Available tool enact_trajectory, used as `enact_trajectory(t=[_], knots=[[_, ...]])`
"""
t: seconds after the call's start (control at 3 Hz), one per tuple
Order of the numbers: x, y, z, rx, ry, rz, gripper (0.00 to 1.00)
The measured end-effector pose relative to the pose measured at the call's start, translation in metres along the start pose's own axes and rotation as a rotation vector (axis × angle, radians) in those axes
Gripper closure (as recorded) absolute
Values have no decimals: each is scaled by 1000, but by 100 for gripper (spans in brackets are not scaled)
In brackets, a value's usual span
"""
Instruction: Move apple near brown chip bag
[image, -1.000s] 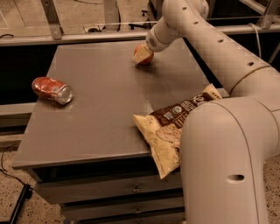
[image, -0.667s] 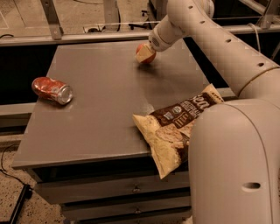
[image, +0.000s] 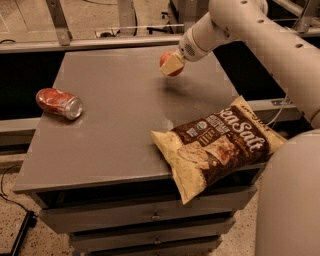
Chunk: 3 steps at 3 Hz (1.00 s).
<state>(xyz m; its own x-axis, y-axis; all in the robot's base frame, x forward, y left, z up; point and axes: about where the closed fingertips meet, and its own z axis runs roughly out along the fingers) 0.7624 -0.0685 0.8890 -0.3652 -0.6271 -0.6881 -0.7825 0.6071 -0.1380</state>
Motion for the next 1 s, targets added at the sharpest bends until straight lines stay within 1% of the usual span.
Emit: enact_trajectory(t=[0.33,0.67,1.0], knots=[[13,23,-24,-42,-1,-25,100],[25,48,-45,-71,6,-53,100],[51,75,-71,-86,42,-69,100]])
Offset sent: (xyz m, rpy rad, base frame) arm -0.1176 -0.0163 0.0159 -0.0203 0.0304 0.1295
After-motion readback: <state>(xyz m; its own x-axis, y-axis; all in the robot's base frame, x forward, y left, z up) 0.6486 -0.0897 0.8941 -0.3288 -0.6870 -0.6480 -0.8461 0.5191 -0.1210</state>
